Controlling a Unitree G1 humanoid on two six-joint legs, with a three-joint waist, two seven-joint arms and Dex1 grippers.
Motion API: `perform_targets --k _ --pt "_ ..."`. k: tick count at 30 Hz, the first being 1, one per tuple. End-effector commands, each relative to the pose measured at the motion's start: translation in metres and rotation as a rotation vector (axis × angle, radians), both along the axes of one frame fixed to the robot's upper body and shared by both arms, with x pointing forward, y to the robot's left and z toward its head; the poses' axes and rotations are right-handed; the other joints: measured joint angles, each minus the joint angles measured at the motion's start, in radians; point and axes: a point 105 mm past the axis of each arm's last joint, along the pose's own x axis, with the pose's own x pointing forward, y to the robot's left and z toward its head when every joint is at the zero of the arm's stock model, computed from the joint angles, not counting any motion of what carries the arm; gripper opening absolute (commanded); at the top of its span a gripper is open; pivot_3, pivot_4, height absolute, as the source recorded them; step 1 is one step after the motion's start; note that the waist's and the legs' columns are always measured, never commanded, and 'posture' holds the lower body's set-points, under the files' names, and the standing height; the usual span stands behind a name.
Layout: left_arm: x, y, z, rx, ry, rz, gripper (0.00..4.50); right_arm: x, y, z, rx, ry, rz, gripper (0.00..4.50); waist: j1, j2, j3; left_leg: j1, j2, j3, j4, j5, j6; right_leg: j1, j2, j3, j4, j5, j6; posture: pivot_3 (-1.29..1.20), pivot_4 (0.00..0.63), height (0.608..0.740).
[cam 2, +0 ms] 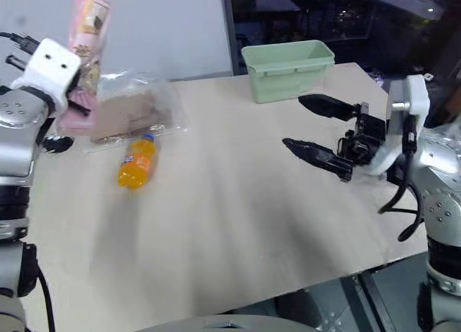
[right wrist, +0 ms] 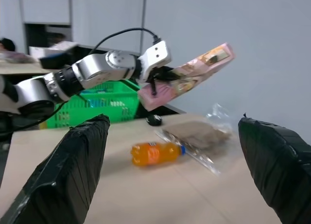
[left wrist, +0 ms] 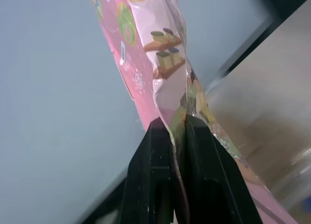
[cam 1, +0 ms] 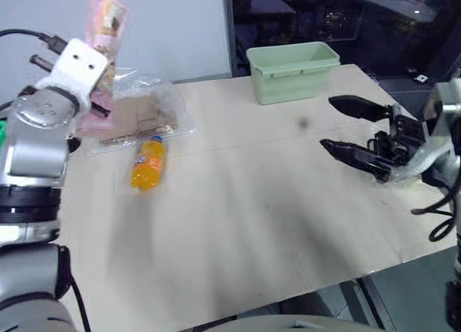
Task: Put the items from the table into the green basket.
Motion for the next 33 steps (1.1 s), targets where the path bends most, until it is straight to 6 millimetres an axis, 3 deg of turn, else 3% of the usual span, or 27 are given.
perform_targets --k 1,5,10,12,20,27,28,29,33 --pt "-0.027 0.039 0.047 0.158 -0.087 0.127 0.02 0.011 0.012 0.005 -0.013 0.001 0.007 4.5 0.024 -0.001 0.0 -0.004 0.0 -0.001 0.001 0.0 0.0 -0.004 0.0 -0.001 0.001 0.0 0.0 0.04 0.0 0.74" --pt "-0.051 0.072 0.064 0.254 -0.071 0.234 0.02 0.021 0.024 0.008 -0.017 0.011 0.032 4.5 0.061 -0.001 0.001 -0.008 0.0 -0.003 0.002 0.0 0.0 -0.008 0.0 -0.004 0.003 0.0 -0.001 0.08 0.0 0.74" --pt "-0.099 0.129 0.066 0.363 0.02 0.432 0.02 0.019 0.04 0.009 -0.024 0.022 0.12 4.5 0.102 -0.001 0.001 -0.008 0.0 -0.003 0.002 0.0 0.0 -0.007 -0.001 -0.005 0.003 0.0 -0.002 0.13 0.0 0.74" --pt "-0.111 0.141 0.061 0.382 0.058 0.471 0.02 0.017 0.043 0.008 -0.029 0.019 0.142 4.5 0.112 -0.001 0.0 -0.007 0.0 -0.003 0.002 0.0 0.0 -0.007 -0.001 -0.006 0.004 0.0 -0.002 0.15 0.0 0.74" --pt "-0.118 0.158 0.029 0.367 0.147 0.471 0.02 0.017 0.06 0.001 -0.047 0.025 0.195 4.5 0.176 -0.007 -0.003 -0.006 0.0 -0.008 0.003 0.002 -0.003 -0.006 0.0 -0.012 0.011 -0.002 -0.006 0.18 0.0 0.74" --pt "-0.118 0.17 0.002 0.349 0.224 0.466 0.02 0.018 0.059 0.002 -0.045 0.019 0.183 4.5 0.187 -0.009 -0.005 -0.004 0.001 -0.009 0.004 0.005 -0.007 -0.006 0.001 -0.013 0.018 -0.003 -0.007 0.16 0.0 0.74" --pt "-0.117 0.17 -0.002 0.341 0.235 0.455 0.89 0.018 0.058 0.001 -0.046 0.02 0.178 4.5 0.186 -0.009 -0.005 -0.003 0.001 -0.009 0.004 0.005 -0.007 -0.006 0.001 -0.013 0.018 -0.003 -0.007 0.15 0.0 0.74" --pt "-0.116 0.17 -0.005 0.338 0.24 0.448 1.15 0.017 0.057 0.001 -0.045 0.021 0.174 4.5 0.186 -0.01 -0.005 -0.003 0.001 -0.009 0.004 0.005 -0.008 -0.006 0.001 -0.013 0.019 -0.003 -0.008 0.14 0.0 0.74" --pt "-0.11 0.17 -0.002 0.368 0.206 0.455 3.1 0.017 0.055 0.002 -0.042 0.026 0.165 4.5 0.185 -0.011 -0.006 -0.003 0.001 -0.009 0.004 0.005 -0.008 -0.006 0.001 -0.014 0.019 -0.003 -0.008 0.13 0.0 0.74"
